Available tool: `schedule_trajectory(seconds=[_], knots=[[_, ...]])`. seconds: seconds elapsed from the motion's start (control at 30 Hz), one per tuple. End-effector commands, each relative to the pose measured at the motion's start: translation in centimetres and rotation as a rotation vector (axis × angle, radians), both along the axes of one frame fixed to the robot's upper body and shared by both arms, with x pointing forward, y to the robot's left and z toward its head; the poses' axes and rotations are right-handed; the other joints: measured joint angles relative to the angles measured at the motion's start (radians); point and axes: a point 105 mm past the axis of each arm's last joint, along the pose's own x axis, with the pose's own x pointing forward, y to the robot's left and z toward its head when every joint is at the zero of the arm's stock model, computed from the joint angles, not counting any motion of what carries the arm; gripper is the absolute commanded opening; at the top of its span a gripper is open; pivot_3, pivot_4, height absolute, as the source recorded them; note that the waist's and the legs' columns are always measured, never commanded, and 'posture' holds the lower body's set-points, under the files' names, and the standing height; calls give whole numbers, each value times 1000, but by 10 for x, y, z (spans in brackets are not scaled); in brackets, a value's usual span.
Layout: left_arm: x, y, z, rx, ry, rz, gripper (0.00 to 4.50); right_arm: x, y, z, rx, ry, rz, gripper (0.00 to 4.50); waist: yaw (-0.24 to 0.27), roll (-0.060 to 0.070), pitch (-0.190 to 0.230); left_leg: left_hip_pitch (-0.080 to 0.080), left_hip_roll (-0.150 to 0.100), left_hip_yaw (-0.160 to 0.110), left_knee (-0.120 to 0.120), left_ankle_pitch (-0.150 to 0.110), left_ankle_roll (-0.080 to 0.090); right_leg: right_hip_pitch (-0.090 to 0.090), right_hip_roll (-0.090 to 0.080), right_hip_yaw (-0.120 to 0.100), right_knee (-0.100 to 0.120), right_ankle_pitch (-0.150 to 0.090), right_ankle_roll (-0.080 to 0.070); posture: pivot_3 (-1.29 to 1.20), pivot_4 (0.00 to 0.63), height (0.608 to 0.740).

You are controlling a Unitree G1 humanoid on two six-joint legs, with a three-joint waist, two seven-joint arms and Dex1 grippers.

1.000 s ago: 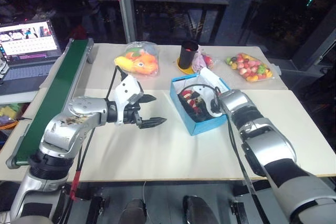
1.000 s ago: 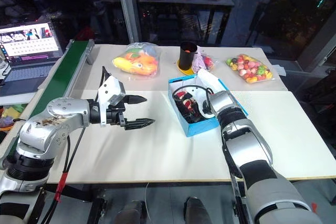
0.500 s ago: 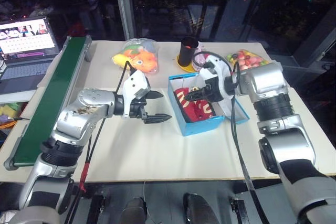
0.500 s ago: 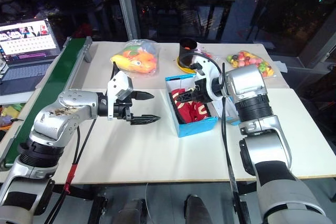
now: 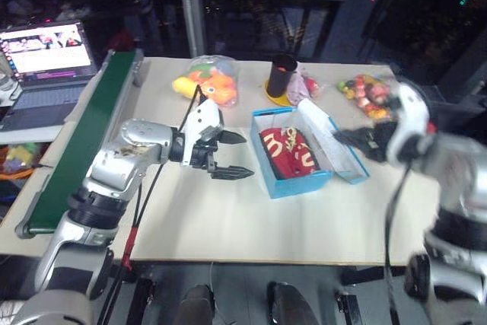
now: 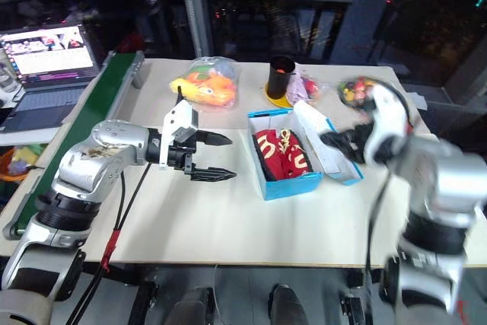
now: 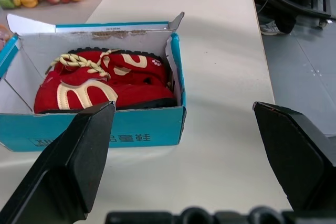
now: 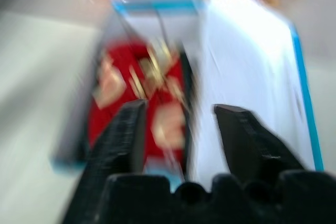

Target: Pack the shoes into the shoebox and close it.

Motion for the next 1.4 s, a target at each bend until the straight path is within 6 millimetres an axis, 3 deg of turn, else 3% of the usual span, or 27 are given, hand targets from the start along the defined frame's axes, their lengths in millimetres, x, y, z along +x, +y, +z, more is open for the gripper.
schedule_trajectory(seconds=[0.03, 0.1, 0.33, 0.43, 0.7, 0.87, 1.1, 1.27, 1.4], knots=[[4, -6, 18, -12, -69, -26, 4500, -16, -4, -8, 7, -75, -60, 644, -11, 0, 0, 1, 0, 1, 0, 0, 0, 0, 0, 2, 0, 0, 0, 0, 150, 733], [9, -8, 21, -14, -75, -20, 4500, -21, -6, -33, 37, -55, -98, 33, -13, 0, 0, 4, 0, 1, 0, 0, 0, 2, 1, 2, 1, 0, 0, 0, 150, 733], [13, -7, 27, -2, -95, -15, 4500, -4, 6, -86, 108, -59, -131, 33, -32, 1, 0, 7, 0, 2, 0, 0, 0, 3, 1, 4, 4, -1, -1, 0, 150, 733], [13, -2, 29, 3, -95, 7, 4500, 12, 10, -106, 132, -75, -135, 33, -33, 1, 0, 7, 0, 1, 0, 0, 0, 2, 1, 4, 5, -2, -1, 0, 150, 733], [9, 12, 25, 21, -76, 64, 4500, 52, 20, -135, 68, -153, -135, 33, -39, 1, 0, 8, 0, 1, -1, 0, 0, 3, 1, 4, 6, -2, -1, 0, 150, 733], [7, 15, 27, 15, -76, 85, 4500, 70, 6, -111, 41, -310, -209, 33, -35, 1, 0, 9, 0, 1, -1, 0, 0, 3, 1, 4, 6, -2, -1, 0, 150, 733], [0, 19, 23, 17, -35, 92, 4500, 62, -20, -68, -48, -499, -291, 33, -34, 2, 0, 8, 0, 1, -2, 0, 0, 3, 1, 4, 6, -3, -1, 0, 150, 733], [-4, 23, 13, 43, -4, 87, 4500, 61, -19, -42, -45, -566, -234, 33, -38, 2, 0, 9, 0, 1, -2, 0, 0, 3, 1, 4, 7, -4, -1, 0, 150, 733], [-4, 29, 6, 65, 4, 104, 4500, 63, -4, 1, -48, -660, -133, 33, -41, 3, 1, 9, 0, 1, -2, 0, 0, 3, 1, 5, 8, -4, -1, 0, 150, 733]])
